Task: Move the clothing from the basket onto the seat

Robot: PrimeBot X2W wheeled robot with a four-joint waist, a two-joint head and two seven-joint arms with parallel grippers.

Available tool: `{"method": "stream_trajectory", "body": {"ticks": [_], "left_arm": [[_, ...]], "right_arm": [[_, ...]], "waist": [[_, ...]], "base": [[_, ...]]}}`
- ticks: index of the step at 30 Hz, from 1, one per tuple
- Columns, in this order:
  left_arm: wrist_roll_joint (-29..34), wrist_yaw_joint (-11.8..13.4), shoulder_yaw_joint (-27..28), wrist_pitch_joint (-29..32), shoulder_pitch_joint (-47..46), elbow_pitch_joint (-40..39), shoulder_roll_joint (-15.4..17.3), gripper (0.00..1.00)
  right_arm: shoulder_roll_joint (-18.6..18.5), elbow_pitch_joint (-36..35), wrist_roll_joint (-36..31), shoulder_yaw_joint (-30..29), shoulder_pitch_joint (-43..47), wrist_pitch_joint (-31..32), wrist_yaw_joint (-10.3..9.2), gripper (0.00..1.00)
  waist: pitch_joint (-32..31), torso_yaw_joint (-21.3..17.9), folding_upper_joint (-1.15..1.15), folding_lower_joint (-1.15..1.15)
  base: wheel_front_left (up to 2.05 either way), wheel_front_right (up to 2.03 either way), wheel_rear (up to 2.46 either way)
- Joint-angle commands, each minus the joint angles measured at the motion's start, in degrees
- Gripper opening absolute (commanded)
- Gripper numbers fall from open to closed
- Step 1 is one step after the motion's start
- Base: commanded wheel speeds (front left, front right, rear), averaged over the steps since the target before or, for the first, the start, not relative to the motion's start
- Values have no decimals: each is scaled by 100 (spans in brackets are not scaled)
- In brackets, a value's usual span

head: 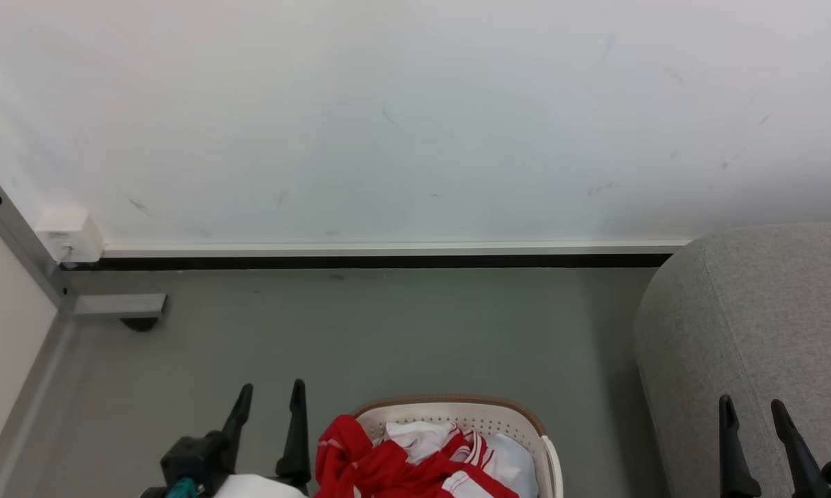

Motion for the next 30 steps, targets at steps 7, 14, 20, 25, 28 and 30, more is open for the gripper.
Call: {"method": "stream_trajectory", "body": {"ticks": [7, 14, 20, 25, 28, 30], "left_arm": [[316, -12, -58, -119, 4, 47, 47, 100], [533, 21, -112, -185, -6, 69, 50, 100], [575, 20, -113, -199, 24, 83, 50, 100], [533, -20, -97, -199, 3, 122, 49, 100], [446, -45, -105, -199, 5, 160, 48, 100], [418, -62, -133, -199, -7, 195, 48, 100]], "right_arm": [[-52, 44, -276, 36, 26, -123, -11, 100], [-53, 78, -463, 73, 48, -187, -12, 100], [-52, 97, -482, 105, 64, -198, -12, 100], [-52, 107, -439, 124, 28, -198, -12, 100], [-50, 91, -435, 133, 3, -198, -12, 100], [-50, 78, -429, 132, -3, -198, -12, 100]], "waist": [[-9, 26, 0, 0], [-26, 41, 0, 0], [-31, 37, 0, 0], [0, 14, 0, 0], [47, -21, 0, 0], [99, -54, 0, 0]], "base": [[0, 0, 0], [0, 0, 0], [0, 0, 0], [0, 0, 0], [0, 0, 0], [0, 0, 0]]}}
